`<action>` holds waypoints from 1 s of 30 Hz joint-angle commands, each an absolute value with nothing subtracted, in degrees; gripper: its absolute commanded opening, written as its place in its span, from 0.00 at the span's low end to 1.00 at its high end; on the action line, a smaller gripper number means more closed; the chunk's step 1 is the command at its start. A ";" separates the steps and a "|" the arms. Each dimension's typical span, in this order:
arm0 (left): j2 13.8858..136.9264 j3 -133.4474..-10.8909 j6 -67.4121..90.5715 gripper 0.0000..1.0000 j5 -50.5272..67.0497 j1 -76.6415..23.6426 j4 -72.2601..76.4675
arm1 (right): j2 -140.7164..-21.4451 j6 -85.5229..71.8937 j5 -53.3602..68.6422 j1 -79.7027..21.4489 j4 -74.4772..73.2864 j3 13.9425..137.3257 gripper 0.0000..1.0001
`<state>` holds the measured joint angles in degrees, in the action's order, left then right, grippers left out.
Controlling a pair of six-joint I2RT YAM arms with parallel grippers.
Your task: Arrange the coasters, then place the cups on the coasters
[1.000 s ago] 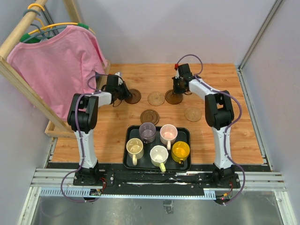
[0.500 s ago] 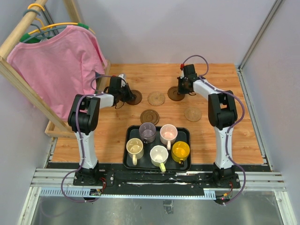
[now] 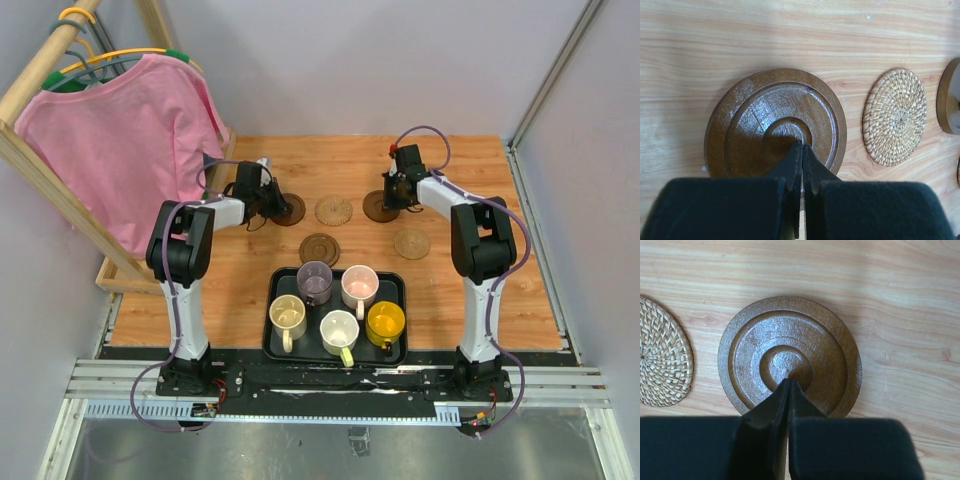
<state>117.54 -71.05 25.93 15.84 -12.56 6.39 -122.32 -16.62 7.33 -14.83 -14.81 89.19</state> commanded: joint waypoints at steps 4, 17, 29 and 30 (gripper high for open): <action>115.74 -71.97 24.90 0.01 17.78 -14.27 5.16 | -119.55 -16.79 7.03 -15.61 -17.61 87.08 0.01; 115.10 -76.31 24.11 0.01 13.40 -13.79 4.93 | -111.90 -13.44 6.43 -15.56 -17.57 90.99 0.01; 107.94 -66.50 21.57 0.00 18.04 -17.45 8.87 | -97.15 -15.57 -1.73 -14.65 -17.01 69.63 0.01; 107.11 -65.32 21.54 0.01 18.36 -17.84 9.50 | -96.24 -15.80 -2.00 -14.52 -16.95 68.07 0.01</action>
<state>111.66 -69.58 23.11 15.73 -15.64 6.55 -98.39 -14.63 1.78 -15.03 -15.70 74.41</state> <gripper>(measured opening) 0.011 0.012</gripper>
